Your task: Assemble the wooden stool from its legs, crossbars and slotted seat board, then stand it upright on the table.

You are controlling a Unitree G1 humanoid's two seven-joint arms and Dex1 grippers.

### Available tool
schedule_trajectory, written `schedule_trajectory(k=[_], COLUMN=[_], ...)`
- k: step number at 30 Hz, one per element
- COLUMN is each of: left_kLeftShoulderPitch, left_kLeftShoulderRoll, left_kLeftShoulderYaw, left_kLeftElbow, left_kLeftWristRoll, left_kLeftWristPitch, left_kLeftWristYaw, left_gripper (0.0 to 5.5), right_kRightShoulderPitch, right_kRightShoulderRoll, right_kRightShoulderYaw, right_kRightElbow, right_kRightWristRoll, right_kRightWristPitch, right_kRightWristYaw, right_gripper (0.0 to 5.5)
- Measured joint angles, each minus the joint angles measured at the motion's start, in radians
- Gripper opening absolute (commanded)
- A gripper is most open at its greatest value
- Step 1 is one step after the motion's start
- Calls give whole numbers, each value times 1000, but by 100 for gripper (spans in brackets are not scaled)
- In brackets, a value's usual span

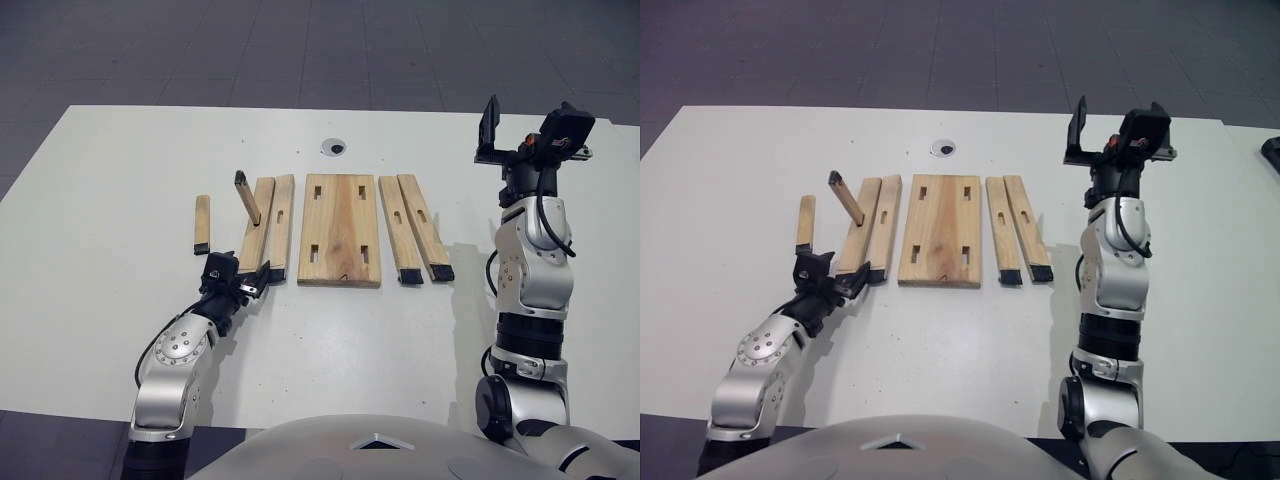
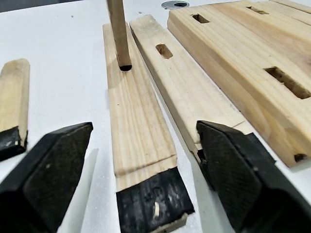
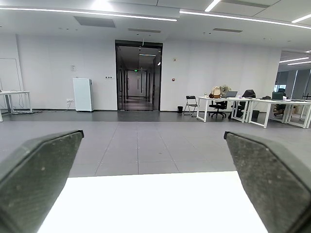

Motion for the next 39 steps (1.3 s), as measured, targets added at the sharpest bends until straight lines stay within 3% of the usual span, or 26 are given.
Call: schedule_trajectory(k=[8, 26, 33, 37, 39], left_kLeftShoulderPitch=[-26, -113, -220, -228, -239], left_kLeftShoulderRoll=[-12, 98, 117, 98, 76], left_kLeftShoulderYaw=[56, 42, 117, 183, 199], left_kLeftElbow=[-3, 65, 118, 146, 146], left_kLeftWristRoll=[-122, -156, -188, -209, -223], left_kLeftWristPitch=[115, 152, 236, 193, 134], left_kLeftWristYaw=[-11, -36, -35, -35, -38], left_gripper=[213, 209, 209, 208, 178], right_kRightShoulderPitch=[2, -1, -89, -119, -131], right_kRightShoulderRoll=[7, 15, 10, -1, -4], right_kRightShoulderYaw=[3, 3, -5, -5, -6], right_kRightElbow=[-7, -39, -32, -1, 14], right_kRightWristRoll=[0, 4, 38, 45, 52], right_kRightWristPitch=[9, 30, 59, 63, 66], right_kRightWristYaw=[-1, -5, 9, 22, 28], right_gripper=[540, 540, 540, 540, 540])
